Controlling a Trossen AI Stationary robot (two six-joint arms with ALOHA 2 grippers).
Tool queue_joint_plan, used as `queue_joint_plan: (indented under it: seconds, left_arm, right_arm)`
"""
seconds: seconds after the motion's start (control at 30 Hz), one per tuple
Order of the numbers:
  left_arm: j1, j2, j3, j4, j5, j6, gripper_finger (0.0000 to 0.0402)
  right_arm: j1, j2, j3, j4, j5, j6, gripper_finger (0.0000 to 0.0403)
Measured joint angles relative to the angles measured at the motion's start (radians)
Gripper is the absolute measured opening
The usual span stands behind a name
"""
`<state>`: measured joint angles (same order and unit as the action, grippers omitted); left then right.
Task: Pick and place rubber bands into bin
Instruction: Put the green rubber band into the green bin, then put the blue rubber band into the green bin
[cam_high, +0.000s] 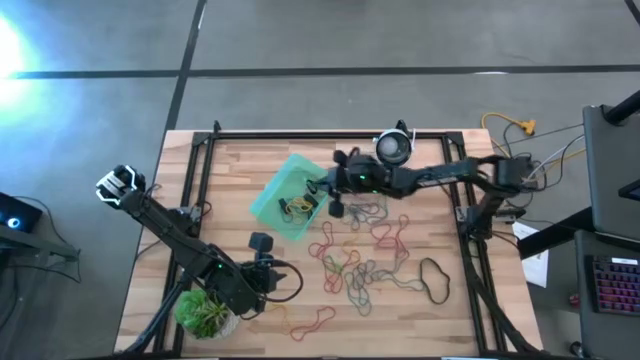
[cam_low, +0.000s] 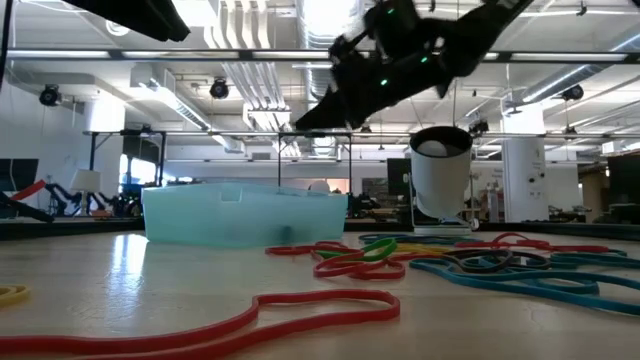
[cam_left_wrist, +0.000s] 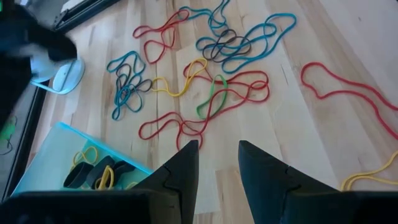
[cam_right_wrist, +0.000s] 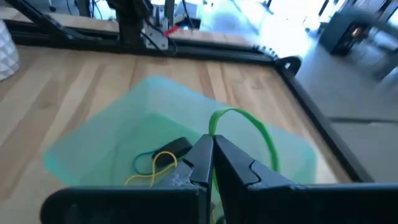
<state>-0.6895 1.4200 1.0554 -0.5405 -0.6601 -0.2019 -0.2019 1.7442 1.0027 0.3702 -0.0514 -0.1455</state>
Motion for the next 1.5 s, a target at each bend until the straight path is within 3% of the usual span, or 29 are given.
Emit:
queue_joint_plan:
  seconds: [0.27,0.37,0.57,0.83,1.17,1.33,1.5]
  left_arm:
    - [0.0,0.0,-0.015,-0.001,0.0,0.0,0.0098]
    - [0.0,0.0,-0.018,-0.001,0.0,-0.001,0.0098]
    - [0.0,0.0,-0.018,-0.001,0.0,-0.001,0.0098]
    - [0.0,0.0,-0.018,0.001,0.001,-0.001,0.0098]
    - [0.0,0.0,-0.022,0.003,0.0,-0.001,0.0098]
    - [0.0,0.0,-0.021,0.01,0.001,-0.001,0.0098]
    - [0.0,0.0,-0.021,0.011,-0.002,-0.001,0.0098]
  right_arm:
    - [-0.059,0.21,0.212,-0.152,-0.021,0.054,0.0009]
    - [-0.084,0.24,0.252,-0.184,-0.1,0.086,0.0012]
    - [-0.101,0.243,0.266,-0.21,-0.176,0.095,0.0063]
    - [-0.094,0.151,0.243,-0.362,-0.182,0.059,0.0132]
    - [0.003,-0.103,0.162,-0.883,-0.188,-0.037,0.0125]
    - [0.035,-0.224,0.02,-0.862,-0.108,-0.034,0.0113]
    - [0.035,-0.277,-0.142,-0.647,-0.046,-0.073,0.01]
